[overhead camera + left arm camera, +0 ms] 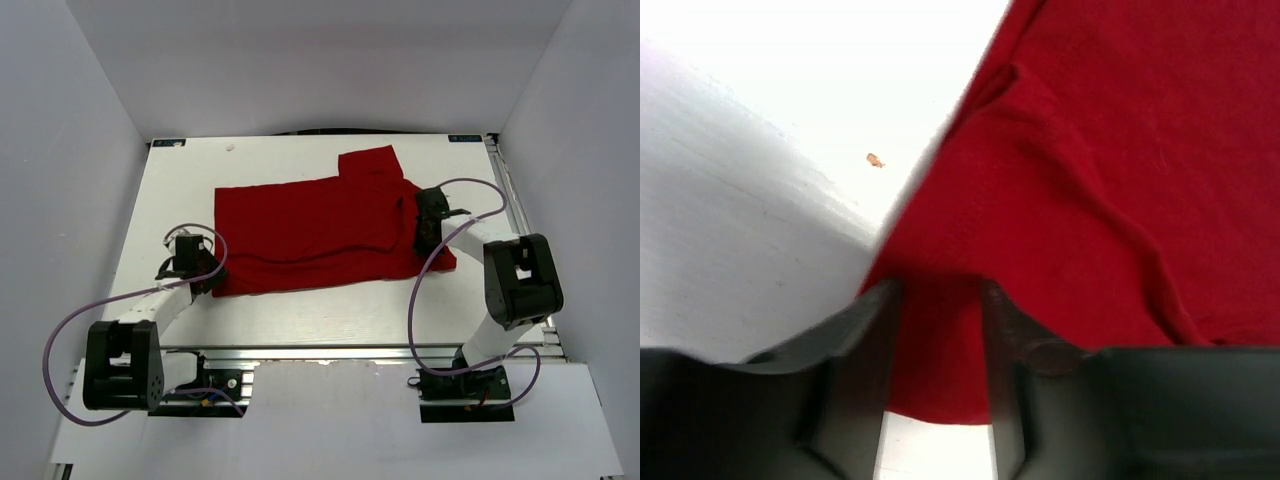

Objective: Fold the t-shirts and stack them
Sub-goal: Fold the flattened tshirt in 1/3 of the way

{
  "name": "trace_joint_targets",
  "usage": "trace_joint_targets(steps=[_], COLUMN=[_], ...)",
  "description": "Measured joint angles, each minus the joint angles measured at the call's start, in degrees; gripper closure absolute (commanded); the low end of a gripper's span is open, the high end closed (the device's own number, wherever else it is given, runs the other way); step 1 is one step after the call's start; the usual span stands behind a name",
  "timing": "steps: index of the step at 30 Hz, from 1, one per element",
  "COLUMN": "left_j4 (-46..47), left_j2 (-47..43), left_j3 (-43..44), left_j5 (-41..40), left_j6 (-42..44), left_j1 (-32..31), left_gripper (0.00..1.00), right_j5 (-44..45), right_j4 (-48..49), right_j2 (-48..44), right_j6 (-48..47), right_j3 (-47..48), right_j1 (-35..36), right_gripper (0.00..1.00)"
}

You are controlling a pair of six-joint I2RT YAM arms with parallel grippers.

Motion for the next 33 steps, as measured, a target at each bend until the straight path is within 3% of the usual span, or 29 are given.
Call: trace_joint_targets(steps=[1, 4, 5, 7, 19, 23, 27, 31, 32, 33], left_j4=[0.46, 1.53, 1.99, 2.84, -0.85, -3.93, -7.15, -11.15, -12.24, -12.68], left_j2=[0.0, 0.04, 0.09, 0.24, 1.33, 0.9, -2.25, -5.79, -6.56, -6.99], left_j3=[-0.31, -1.18, -1.51, -1.92, 0.55, 1.75, 1.9, 4.28, 5.7, 6.91], left_j5=[-0.07, -0.2, -0.2, -0.24, -4.48, -5.88, -6.38, -7.06, -7.21, -7.28], left_j6=[-0.2, -0.44, -0.46, -0.55, 0.74, 1.42, 1.49, 1.64, 1.73, 1.97], left_j1=[-0.02, -0.07, -0.07, -0.07, -0.33, -0.33, -0.33, -0.33, -0.33, -0.33], left_gripper=[0.6, 0.76, 0.86, 0.94, 0.95, 0.95, 0.9, 0.75, 0.63, 0.58], right_j5=[0.15, 0.5, 0.5, 0.5, -0.7, -0.22, -0.17, -0.42, -0.57, -0.63], right_j4=[0.33, 2.08, 2.71, 3.5, -1.81, -4.5, -6.71, -9.38, -10.29, -10.82], right_j2=[-0.13, -1.51, -2.03, -2.93, -8.44, -8.85, -9.6, -11.85, -12.39, -12.81], right_j6=[0.15, 1.57, 2.25, 2.97, 6.73, 6.91, 6.82, 5.9, 5.22, 4.74], right_j3=[-0.28, -2.27, -2.99, -4.13, -8.33, -8.33, -8.33, -7.8, -6.99, -5.92], right_j1=[0.0, -0.04, -0.04, -0.09, 1.31, 3.19, 3.76, 3.76, 3.76, 3.76], right_gripper=[0.91, 0.98, 1.0, 1.0, 0.95, 0.85, 0.57, 0.39, 0.35, 0.33])
